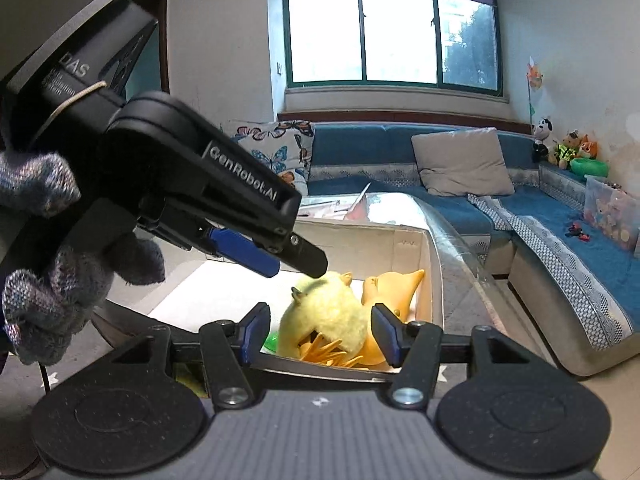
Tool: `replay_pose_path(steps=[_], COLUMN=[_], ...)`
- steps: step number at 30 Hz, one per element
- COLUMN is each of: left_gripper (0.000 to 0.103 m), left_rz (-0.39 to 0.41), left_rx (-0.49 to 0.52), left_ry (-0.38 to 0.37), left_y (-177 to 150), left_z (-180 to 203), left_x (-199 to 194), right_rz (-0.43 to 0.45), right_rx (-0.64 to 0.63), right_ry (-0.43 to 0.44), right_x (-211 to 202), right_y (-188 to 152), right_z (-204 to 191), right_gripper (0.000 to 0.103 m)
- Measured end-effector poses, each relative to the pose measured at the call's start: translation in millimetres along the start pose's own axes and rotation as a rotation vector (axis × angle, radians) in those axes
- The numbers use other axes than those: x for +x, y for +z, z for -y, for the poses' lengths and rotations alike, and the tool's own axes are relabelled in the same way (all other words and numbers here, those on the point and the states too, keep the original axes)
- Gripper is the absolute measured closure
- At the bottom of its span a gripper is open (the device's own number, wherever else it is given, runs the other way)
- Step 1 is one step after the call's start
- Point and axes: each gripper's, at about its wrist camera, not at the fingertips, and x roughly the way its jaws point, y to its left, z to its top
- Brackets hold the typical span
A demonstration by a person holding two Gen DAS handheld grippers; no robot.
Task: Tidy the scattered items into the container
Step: 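Carry the chick into the white box and open both grippers, then move both grippers down to the second yellow plush chick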
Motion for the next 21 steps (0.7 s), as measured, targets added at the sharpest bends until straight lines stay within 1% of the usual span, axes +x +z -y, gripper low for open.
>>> replay_pose_path(steps=[2, 6, 7, 9, 11, 15, 21], left_gripper=[0.061, 0.061, 0.061, 0.061, 0.061, 0.061, 0.061], left_rz=[0.005, 0.013, 0.015, 0.017, 0.019, 0.019, 0.013], left_rx=[0.016, 0.033, 0.035, 0.044, 0.06, 0.086, 0.096], left_ry=[0.004, -0.002, -0.004, -0.006, -0.006, -0.01, -0.022], left_y=[-5.1, -15.4, -18.0, -23.6, -29.2, -41.1, -55.5], left_z=[2.2, 4.9, 5.1, 6.3, 8.2, 10.1, 5.8], left_x=[-5.0, -16.4, -19.0, -24.0, -28.0, -36.1, -46.4], right_rz=[0.008, 0.021, 0.023, 0.027, 0.026, 0.011, -0.026], right_rx=[0.003, 0.008, 0.011, 0.014, 0.011, 0.02, 0.039], right_ry=[0.0, 0.0, 0.0, 0.004, 0.006, 0.026, 0.039], right_x=[-7.3, -21.3, -23.5, -29.4, -35.2, -40.7, -41.5], right_y=[-0.9, -4.8, -5.6, -8.7, -11.8, -20.7, -37.8], right_z=[-1.9, -5.3, -5.9, -7.3, -11.4, -16.3, -23.0], right_gripper=[0.04, 0.04, 0.039, 0.034, 0.033, 0.027, 0.027])
